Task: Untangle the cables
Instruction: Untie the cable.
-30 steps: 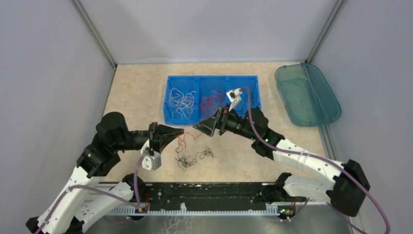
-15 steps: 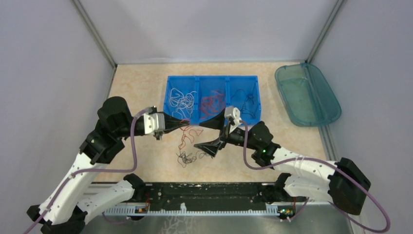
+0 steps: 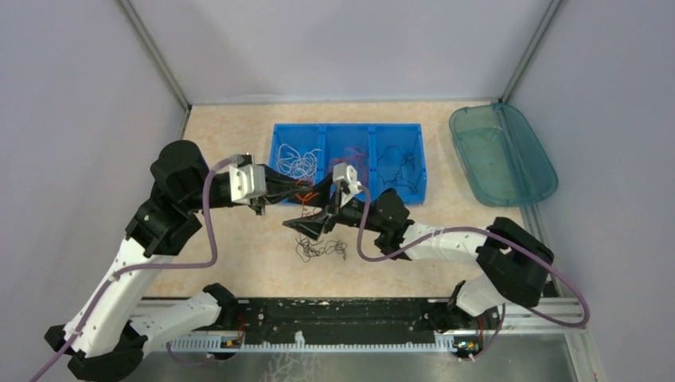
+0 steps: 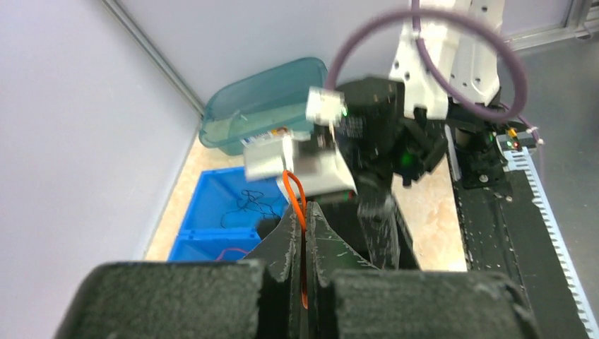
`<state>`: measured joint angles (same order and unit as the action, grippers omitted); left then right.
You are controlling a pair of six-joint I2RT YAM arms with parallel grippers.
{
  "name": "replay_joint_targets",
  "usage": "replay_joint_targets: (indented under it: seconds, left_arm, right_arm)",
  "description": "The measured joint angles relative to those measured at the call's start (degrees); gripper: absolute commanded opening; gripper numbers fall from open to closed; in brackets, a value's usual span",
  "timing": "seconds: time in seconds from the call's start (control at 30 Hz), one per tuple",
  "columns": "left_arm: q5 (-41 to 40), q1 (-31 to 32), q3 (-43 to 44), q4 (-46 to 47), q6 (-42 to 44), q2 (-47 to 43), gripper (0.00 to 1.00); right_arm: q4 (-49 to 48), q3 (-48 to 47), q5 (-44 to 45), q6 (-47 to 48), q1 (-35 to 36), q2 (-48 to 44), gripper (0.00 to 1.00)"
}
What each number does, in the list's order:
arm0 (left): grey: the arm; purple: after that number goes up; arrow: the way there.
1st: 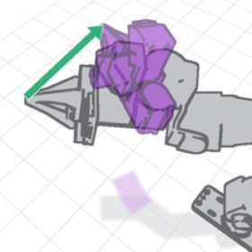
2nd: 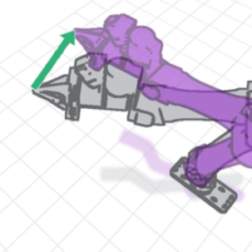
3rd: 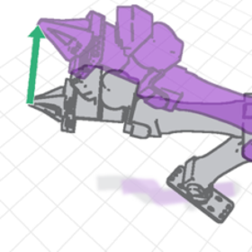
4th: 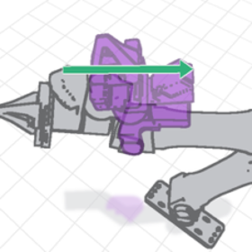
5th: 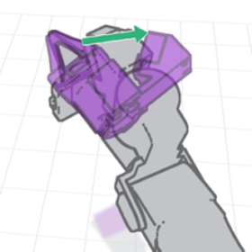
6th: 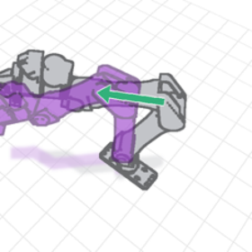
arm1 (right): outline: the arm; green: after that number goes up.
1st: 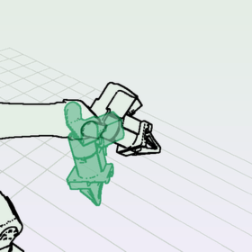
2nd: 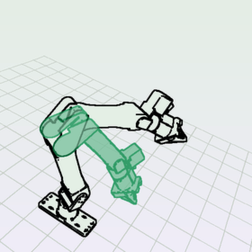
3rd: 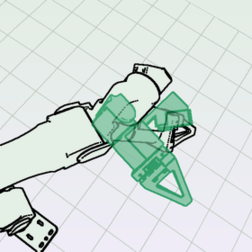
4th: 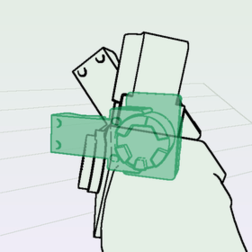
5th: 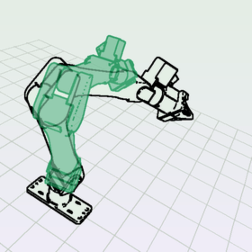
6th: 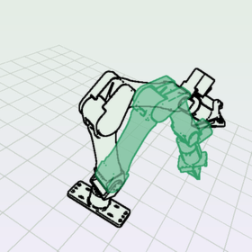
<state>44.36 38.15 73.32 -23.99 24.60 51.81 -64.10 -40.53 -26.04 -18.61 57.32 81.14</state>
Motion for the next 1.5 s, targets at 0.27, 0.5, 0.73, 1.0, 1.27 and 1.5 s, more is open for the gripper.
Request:
replay_joint_targets:
  seconds: [0.27, 0.5, 0.73, 1.0, 1.27, 1.5]
  left_arm:
    - [0.9, 0.0, 9.7, 0.6, -1.0, 4.1, 0.0]
    - [1.4, 0.0, 18.6, 1.5, -1.8, 7.8, 0.0]
    - [1.0, 0.0, 25.9, 2.1, -1.6, 9.6, 0.0]
    - [-0.9, 0.0, 31.8, 2.1, 1.5, 11.4, 0.0]
    - [-4.5, 0.0, 40.5, 4.0, 5.9, 15.3, 0.0]
    - [-5.2, 0.0, 39.9, 5.6, 5.8, 14.3, 0.0]
  right_arm:
    - [-8.0, 2.5, 4.4, -2.8, 1.4, 8.7, 0.35]
    - [-15.4, 5.5, 6.8, -5.7, 2.0, 14.7, 0.26]
    - [-20.8, 10.3, 9.0, -8.7, 2.4, 19.9, 0.07]
    - [-24.9, 12.4, 10.6, -10.1, 2.6, 19.9, 0.06]
    - [-25.4, 17.0, 12.1, -12.2, 2.6, 20.7, 0.37]
    - [-25.4, 17.3, 12.4, -13.2, 2.6, 20.7, 0.63]
